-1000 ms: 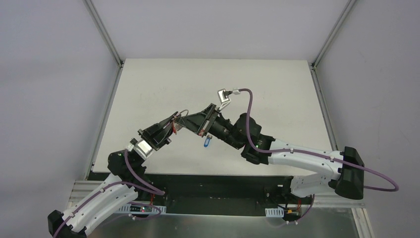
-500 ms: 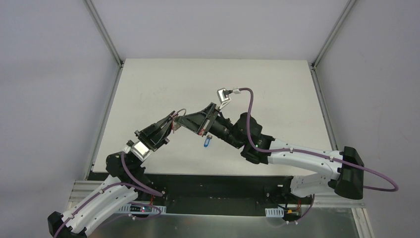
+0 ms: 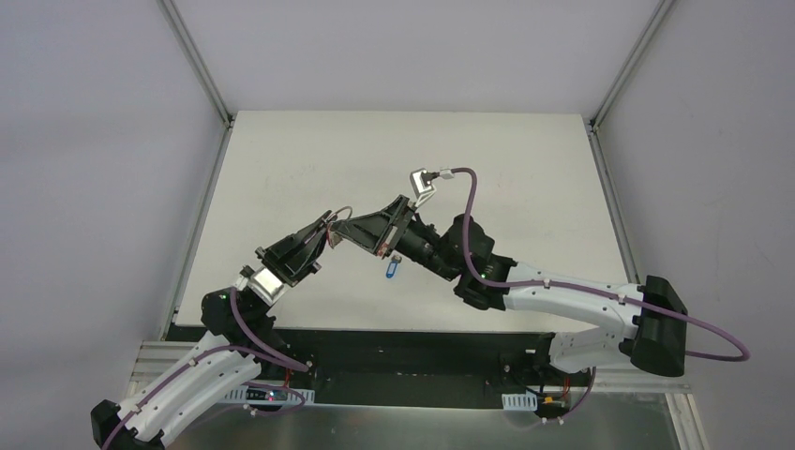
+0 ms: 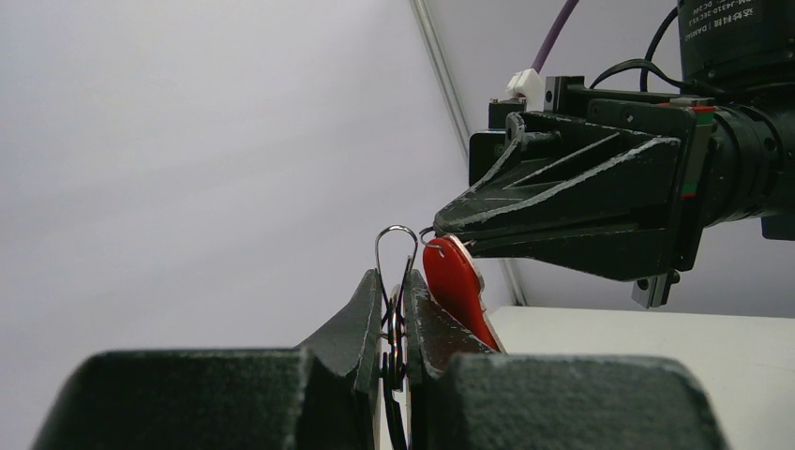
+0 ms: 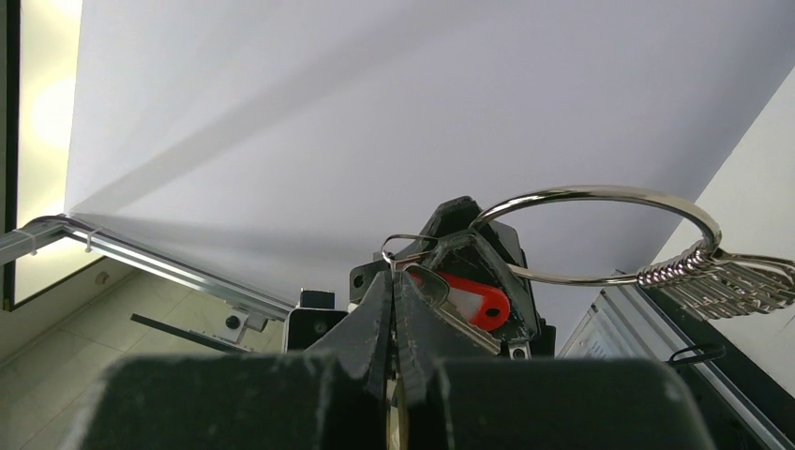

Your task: Put the keys on the keyring

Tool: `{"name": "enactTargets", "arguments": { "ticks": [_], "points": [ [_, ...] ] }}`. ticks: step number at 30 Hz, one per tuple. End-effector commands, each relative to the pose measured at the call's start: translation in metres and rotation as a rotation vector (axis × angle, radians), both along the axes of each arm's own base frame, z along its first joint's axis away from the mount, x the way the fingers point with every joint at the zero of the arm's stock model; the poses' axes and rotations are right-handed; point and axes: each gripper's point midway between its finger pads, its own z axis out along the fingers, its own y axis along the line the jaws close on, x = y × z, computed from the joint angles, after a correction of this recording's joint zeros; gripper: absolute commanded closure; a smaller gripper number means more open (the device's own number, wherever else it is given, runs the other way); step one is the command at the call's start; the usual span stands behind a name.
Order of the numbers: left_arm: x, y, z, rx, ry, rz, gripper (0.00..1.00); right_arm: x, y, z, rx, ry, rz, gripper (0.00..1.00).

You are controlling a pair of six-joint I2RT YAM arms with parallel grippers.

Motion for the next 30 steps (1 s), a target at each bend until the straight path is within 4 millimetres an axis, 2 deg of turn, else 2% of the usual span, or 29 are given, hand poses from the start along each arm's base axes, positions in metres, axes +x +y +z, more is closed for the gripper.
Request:
{"name": "enactTargets", "arguments": {
  "ticks": [1,11,30],
  "points": [
    [-0.014,0.012,0.021,-0.068,-0.081,0.002,1.00,-0.001,-0.004,0.025,0.094,-0.020,0.011,1.00],
    [-0.020,0.012,0.023,-0.073,-0.090,-0.021,1.00,0.003,-0.004,0.021,0.099,-0.005,0.004,1.00],
    [-0.017,0.009,0.021,-0.064,-0.082,-0.024,1.00,0.008,0.007,0.019,0.100,0.020,0.016,1.00]
  ]
}}
